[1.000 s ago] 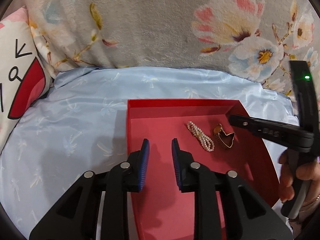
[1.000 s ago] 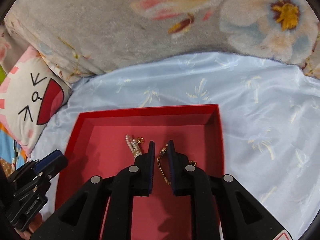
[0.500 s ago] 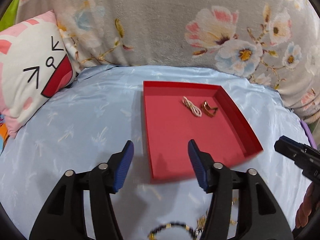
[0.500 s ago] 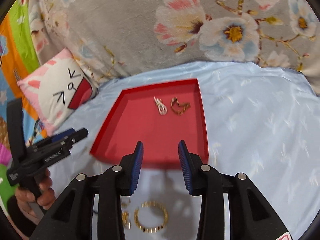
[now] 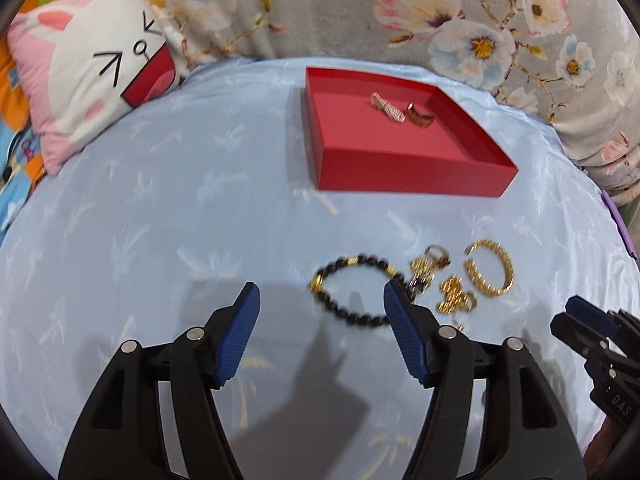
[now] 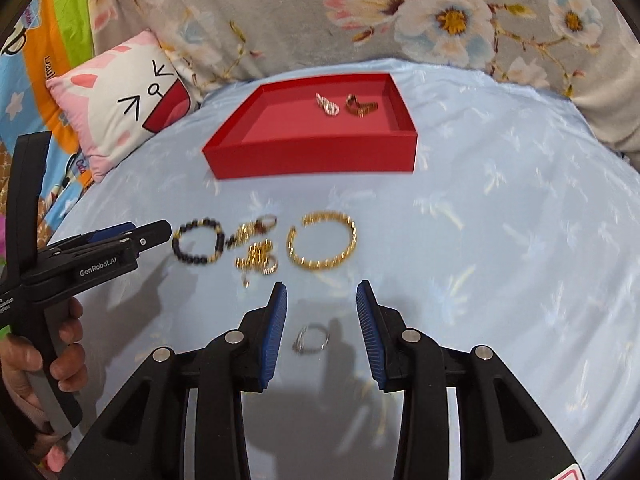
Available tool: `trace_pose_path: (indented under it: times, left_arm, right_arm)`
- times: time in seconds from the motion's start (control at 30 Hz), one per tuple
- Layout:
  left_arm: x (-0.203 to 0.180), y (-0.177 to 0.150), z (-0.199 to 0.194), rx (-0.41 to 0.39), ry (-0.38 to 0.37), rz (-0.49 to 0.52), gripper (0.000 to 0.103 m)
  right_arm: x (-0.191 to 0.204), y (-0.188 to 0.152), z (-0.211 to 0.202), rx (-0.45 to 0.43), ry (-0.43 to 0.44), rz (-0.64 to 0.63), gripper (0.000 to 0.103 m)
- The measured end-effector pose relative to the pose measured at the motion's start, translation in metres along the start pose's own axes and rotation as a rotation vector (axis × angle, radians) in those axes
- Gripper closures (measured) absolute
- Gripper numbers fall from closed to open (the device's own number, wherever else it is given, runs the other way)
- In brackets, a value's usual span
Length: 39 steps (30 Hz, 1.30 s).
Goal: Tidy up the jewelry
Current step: 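Move the left gripper to the black bead bracelet and close on it, then grasp the gold twisted bangle with the right gripper while the left holds the bead bracelet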
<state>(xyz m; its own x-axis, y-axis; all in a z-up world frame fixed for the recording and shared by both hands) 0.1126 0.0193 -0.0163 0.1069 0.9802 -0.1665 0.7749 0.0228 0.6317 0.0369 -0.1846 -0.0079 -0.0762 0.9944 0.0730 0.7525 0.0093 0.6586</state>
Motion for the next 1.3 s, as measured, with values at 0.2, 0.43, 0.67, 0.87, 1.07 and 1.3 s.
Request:
trace_pose_path:
  times: [0.2,0.43,0.67,0.87,1.07,1.3]
  left_arm:
    - [0.007,-0.009,0.007,0.024,-0.004,-0.049,0.041]
    - [0.000,-0.001,0.019,0.012,0.020,-0.040,0.042]
    - [-0.007,0.001,0.035,0.010,0.061,0.001,0.057]
    - [-0.007,0.001,0.035,0.008,0.033,0.003,0.094]
    - [-0.007,0.003,0.028,0.008,-0.016,-0.019,0.096]
    - [-0.012,0.011,0.005,-0.021,-0.077,-0.031,0.096]
  right_arm:
    - [0.005,-0.015,0.004,0.028,0.013,0.021,0.067]
    - [0.007,-0.010,0.006,0.022,0.016,0.030,0.067]
    - [0.002,-0.008,0.010,0.028,0.011,0.046,0.067]
    - [-0.009,0.004,0.020,0.026,0.003,0.083,0.067]
    - [-0.016,0.019,0.036,0.021,-0.021,0.101,0.067]
    - [-0.022,0.031,0.056,0.037,-0.045,0.112,0.067]
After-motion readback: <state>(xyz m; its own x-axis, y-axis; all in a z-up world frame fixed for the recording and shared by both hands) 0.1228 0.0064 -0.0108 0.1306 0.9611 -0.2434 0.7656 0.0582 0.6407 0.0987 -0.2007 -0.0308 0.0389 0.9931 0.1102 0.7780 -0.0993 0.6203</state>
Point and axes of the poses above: each gripper's, at about its wrist camera, not at the fingertips, and z roughly the way its jaws point, x to its left, y to its top, the point moved 3 cm from there along z, roughly the way its jaws point, and after that the axes turned 5 degrees about -z, right-handed, at the moved point
